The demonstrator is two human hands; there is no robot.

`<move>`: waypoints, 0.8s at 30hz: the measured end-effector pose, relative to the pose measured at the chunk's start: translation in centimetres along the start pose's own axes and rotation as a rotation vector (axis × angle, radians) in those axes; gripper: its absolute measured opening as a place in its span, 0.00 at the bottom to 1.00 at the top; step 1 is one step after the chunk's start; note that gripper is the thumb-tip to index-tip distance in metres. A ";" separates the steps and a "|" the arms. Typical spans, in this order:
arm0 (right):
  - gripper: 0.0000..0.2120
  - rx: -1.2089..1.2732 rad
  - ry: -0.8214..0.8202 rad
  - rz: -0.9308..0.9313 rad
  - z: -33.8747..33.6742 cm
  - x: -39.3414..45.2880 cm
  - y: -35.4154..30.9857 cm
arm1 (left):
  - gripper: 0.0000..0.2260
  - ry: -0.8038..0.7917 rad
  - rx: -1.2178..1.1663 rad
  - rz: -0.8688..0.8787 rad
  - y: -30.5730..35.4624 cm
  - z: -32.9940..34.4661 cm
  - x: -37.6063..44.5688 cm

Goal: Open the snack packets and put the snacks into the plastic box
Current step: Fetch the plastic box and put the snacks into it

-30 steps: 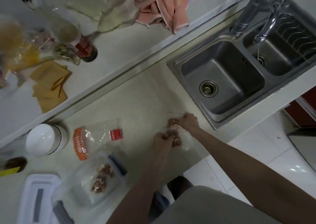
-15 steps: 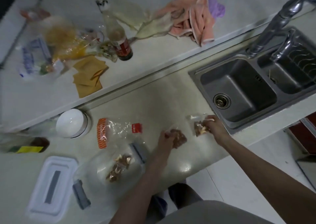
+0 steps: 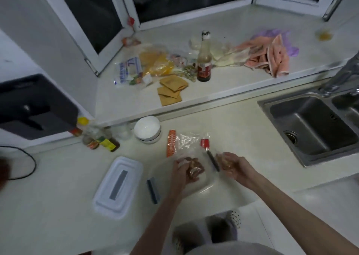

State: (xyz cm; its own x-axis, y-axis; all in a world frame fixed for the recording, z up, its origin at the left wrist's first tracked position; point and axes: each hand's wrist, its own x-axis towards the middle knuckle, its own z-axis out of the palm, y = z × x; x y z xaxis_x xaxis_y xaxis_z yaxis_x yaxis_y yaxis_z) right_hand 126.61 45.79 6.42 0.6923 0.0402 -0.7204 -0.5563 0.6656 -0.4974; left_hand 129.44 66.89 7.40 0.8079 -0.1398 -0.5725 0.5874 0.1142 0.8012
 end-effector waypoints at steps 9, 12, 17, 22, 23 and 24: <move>0.17 -0.737 0.222 -0.197 6.9 -0.1 6.8 | 0.16 0.012 0.108 -0.001 -2.3 -8.2 -1.5; 0.17 -0.816 0.237 -0.201 7.7 -0.2 7.8 | 0.15 0.096 0.089 -0.085 -2.4 -8.7 -1.3; 0.16 -0.836 0.254 -0.224 9.3 -0.5 7.8 | 0.11 0.147 0.049 -0.131 -1.2 -8.5 -0.9; 0.14 -0.894 0.220 -0.274 10.5 -0.4 7.0 | 0.09 0.151 0.036 -0.090 -0.5 -8.7 -0.6; 0.13 -0.900 0.222 -0.286 10.6 -0.4 6.9 | 0.09 0.154 0.049 -0.077 -0.5 -8.9 -0.5; 0.13 -0.906 0.231 -0.302 10.7 -0.4 6.8 | 0.09 0.155 0.062 -0.072 -0.6 -9.0 -0.4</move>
State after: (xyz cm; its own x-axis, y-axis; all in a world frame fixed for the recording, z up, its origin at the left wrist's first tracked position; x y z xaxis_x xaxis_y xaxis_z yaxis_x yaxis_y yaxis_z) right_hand 127.53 58.26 8.49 0.8102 -0.2483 -0.5309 -0.5795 -0.2030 -0.7893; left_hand 129.24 75.73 5.58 0.7639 0.0080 -0.6453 0.6443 0.0482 0.7633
